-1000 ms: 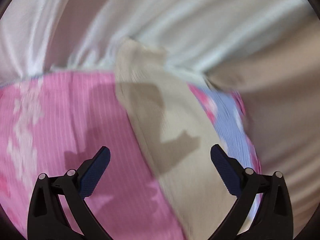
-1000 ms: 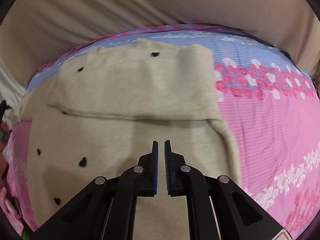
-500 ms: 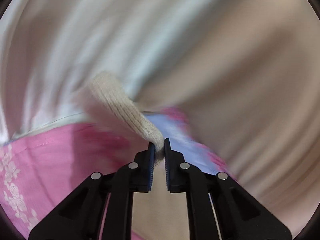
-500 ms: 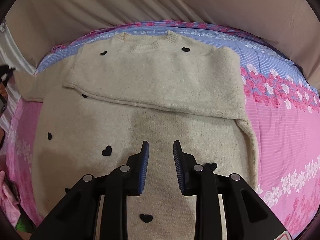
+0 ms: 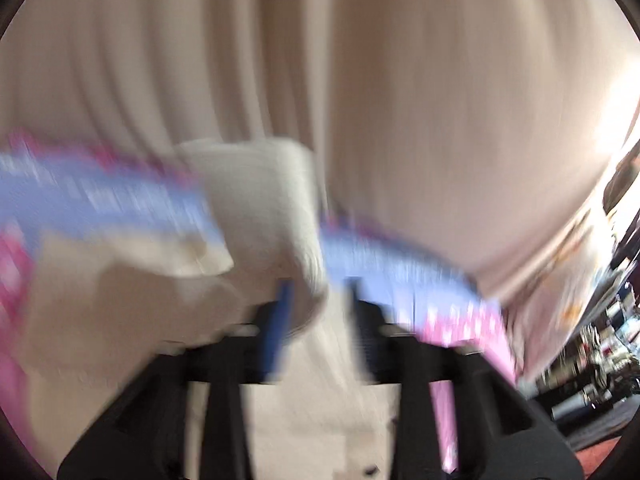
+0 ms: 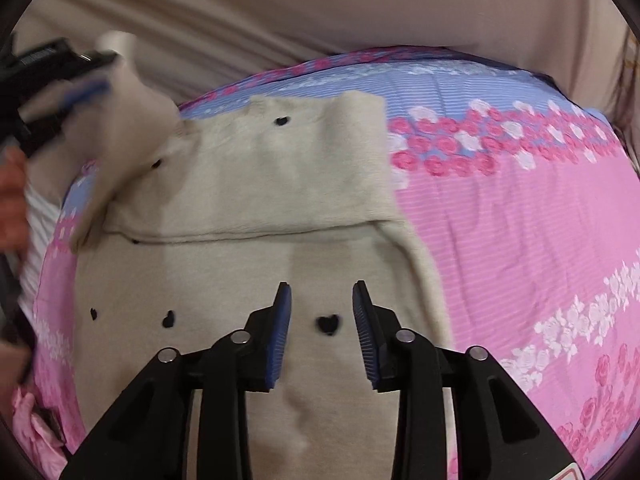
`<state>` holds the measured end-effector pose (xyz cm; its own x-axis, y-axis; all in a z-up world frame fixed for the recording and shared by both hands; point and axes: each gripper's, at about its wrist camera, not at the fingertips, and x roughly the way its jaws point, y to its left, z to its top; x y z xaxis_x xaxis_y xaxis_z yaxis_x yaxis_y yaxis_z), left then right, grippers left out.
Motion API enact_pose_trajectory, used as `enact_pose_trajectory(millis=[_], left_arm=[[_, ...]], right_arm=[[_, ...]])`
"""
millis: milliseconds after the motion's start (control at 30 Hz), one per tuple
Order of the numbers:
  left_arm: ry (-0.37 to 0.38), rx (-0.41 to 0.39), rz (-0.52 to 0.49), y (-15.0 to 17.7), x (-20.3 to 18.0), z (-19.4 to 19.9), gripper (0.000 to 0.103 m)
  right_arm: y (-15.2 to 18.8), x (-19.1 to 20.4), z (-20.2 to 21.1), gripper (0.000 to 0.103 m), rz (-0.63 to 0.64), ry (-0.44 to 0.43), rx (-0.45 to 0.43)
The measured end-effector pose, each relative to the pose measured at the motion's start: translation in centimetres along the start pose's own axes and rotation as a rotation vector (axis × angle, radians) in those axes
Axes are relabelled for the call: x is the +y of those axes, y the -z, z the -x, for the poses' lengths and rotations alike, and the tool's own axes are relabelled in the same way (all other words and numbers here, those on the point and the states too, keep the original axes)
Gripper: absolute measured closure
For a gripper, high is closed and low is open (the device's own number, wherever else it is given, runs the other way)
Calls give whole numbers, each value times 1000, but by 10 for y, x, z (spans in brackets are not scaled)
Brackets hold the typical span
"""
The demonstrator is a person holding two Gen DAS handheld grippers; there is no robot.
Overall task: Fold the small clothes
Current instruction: 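Grasp the other sleeve cuff with the left gripper, fold it across, release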
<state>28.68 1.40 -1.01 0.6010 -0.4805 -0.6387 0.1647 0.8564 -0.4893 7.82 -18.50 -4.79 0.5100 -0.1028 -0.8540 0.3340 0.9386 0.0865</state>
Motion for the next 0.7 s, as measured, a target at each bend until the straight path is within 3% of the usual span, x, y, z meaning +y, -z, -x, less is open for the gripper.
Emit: enact_pose_trajectory(millis=[33,133,233,300,467,667,700], left_arm=[[-33,38,18,12,-3,-17,30],[-130,127,41,60,-9,-47,28],[-171,155,21,95,-7,-29,24],[-210,152,-1,114,-4,-12,19],[-283,131,-17,132,18,30,15],[-335,113,46,138,49,69,12],[-345,110,57,140,55,72,11]], right_arm=[[-1,-11,1,69,-17,4,-5],[-6,-32,3,68,-43,4,-5],[-23,-33,2,64,2,-18,-25],[-40,-25,-7,56,29,-47,-25],[-99,6,-64,54,-21,-183,29],[-134,33,-144,54,-107,-202,124],[-134,36,-153,62,-120,-203,134]])
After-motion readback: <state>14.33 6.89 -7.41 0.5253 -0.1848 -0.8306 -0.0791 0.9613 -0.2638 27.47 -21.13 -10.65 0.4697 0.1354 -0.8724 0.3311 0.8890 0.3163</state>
